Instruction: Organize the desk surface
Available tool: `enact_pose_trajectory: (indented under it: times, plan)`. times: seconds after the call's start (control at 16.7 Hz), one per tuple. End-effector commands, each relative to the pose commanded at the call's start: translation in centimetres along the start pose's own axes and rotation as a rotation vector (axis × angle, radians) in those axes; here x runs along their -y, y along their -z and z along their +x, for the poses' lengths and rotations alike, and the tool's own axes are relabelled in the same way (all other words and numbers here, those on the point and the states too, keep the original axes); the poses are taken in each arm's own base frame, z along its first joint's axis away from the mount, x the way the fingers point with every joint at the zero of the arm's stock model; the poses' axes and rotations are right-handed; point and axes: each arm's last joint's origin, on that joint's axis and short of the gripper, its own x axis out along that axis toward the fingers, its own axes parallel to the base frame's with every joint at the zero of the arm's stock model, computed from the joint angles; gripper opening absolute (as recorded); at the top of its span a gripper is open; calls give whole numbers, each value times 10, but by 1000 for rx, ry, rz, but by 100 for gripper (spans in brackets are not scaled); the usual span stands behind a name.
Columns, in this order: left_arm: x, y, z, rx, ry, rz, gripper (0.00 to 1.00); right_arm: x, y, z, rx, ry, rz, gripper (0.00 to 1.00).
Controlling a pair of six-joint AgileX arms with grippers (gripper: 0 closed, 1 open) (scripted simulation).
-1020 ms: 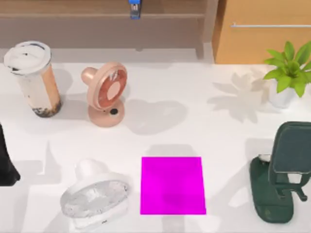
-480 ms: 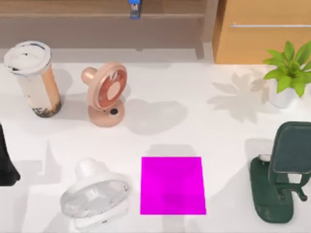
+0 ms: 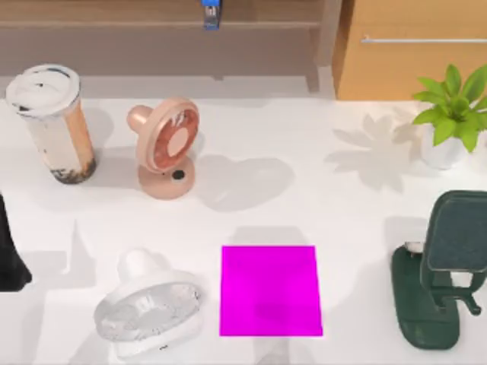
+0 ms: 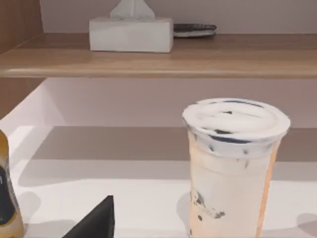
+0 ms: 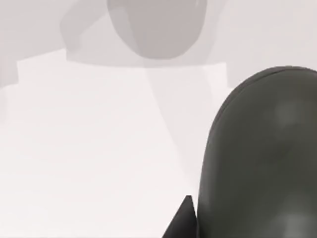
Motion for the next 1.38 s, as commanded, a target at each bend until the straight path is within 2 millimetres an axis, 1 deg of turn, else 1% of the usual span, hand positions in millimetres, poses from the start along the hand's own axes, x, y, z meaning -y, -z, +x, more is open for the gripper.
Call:
enact_pose_trajectory:
  times: [0.12, 0.24, 0.36, 0.42, 0.54, 0.6, 0.72, 0.78, 0.9, 0.96, 1.08, 1.14, 1.26, 1.38]
  plan:
    - [0, 0, 0, 0, 0, 0, 100, 2, -1, -3, -2, 16, -10, 0]
    - [0, 0, 0, 0, 0, 0, 100, 12, -9, -15, -11, 76, -62, 0]
    - [0, 0, 0, 0, 0, 0, 100, 28, -24, -34, -20, 159, -158, 0]
    - [0, 0, 0, 0, 0, 0, 100, 37, -35, -43, -23, 201, -220, 0]
    - [0, 0, 0, 0, 0, 0, 100, 54, -65, -61, -23, 273, -369, 0]
    - [0, 0, 0, 0, 0, 0, 100, 62, -84, -66, -19, 298, -455, 0]
    - [0, 0, 0, 0, 0, 0, 100, 73, -129, -71, -3, 326, -646, 0]
    - [0, 0, 0, 0, 0, 0, 100, 75, -154, -69, 7, 329, -747, 0]
    - [0, 0, 0, 0, 0, 0, 100, 72, -208, -57, 28, 311, -953, 0]
    - [0, 0, 0, 0, 0, 0, 100, 66, -234, -46, 36, 288, -1056, 0]
    - [0, 0, 0, 0, 0, 0, 100, 46, -282, -17, 41, 215, -1257, 0]
    - [0, 0, 0, 0, 0, 0, 100, 34, -303, -1, 39, 174, -1352, 0]
    - [0, 0, 0, 0, 0, 0, 100, 6, -335, 29, 27, 99, -1519, 0]
    - [0, 0, 0, 0, 0, 0, 100, -19, -357, 50, 10, 48, -1647, 0]
